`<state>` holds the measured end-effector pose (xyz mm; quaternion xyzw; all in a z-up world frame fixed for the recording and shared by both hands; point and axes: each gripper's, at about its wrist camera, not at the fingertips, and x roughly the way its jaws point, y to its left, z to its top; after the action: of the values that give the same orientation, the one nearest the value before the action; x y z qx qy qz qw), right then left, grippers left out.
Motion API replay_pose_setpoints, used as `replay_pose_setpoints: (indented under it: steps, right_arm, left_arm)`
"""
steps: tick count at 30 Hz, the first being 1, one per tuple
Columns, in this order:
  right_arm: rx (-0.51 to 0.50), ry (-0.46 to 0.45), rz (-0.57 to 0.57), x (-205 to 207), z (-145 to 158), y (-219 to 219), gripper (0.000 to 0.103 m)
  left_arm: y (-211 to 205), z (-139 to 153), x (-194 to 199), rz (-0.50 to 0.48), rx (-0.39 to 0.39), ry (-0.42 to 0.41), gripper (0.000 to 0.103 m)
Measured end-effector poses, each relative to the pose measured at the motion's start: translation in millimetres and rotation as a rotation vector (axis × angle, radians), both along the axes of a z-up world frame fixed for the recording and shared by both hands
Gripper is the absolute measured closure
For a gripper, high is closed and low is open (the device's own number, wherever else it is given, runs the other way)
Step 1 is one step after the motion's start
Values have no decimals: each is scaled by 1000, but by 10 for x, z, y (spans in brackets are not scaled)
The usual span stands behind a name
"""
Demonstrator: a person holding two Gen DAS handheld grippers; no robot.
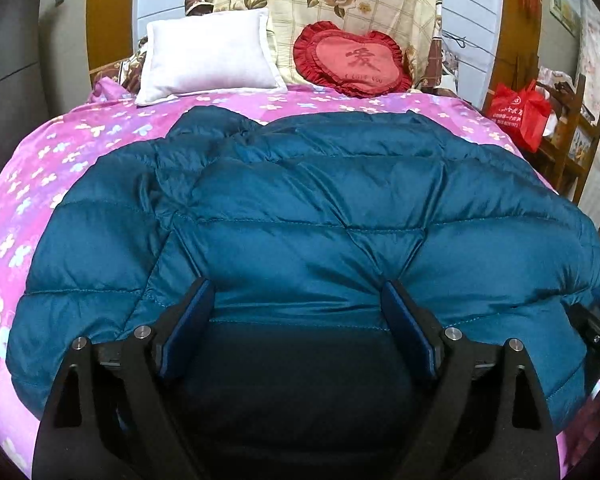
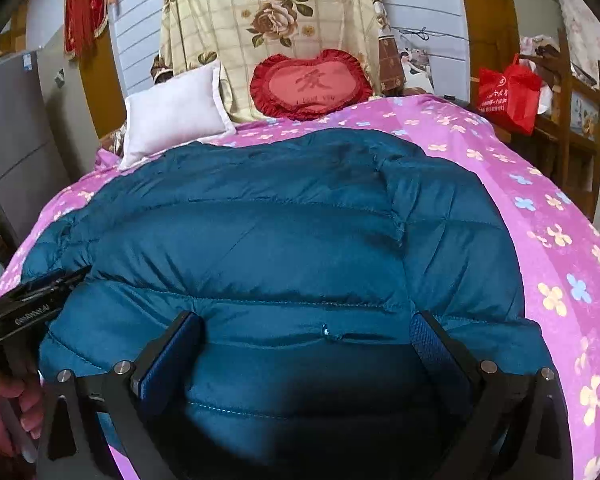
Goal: Fold large clothes
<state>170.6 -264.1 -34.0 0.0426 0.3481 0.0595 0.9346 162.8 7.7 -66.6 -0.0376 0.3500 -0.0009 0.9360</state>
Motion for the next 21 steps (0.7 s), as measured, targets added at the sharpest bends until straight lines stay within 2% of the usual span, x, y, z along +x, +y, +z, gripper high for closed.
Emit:
replay_pose_setpoints:
  steps: [5, 7, 10, 16, 19, 21]
  right_arm:
    - [26, -5, 3, -29, 41, -39, 0]
    - [29, -7, 2, -24, 66, -41, 0]
    - [30, -6, 2, -19, 79, -43, 0]
    - [6, 0, 1, 11, 96, -9, 0]
    - [-15, 59, 3, 46, 140, 29, 0]
    - [-1, 98, -9, 27, 242, 36, 0]
  left_arm:
    - [30, -169, -223, 0, -23, -2, 10]
    - [71, -236, -301, -6, -62, 0, 4]
    - [136, -290, -395, -24, -106, -3, 1]
    - [156, -400, -514, -10, -60, 19, 1]
    - [147, -203, -535, -27, -19, 100, 1]
    - [172, -50, -690, -31, 5, 119, 1]
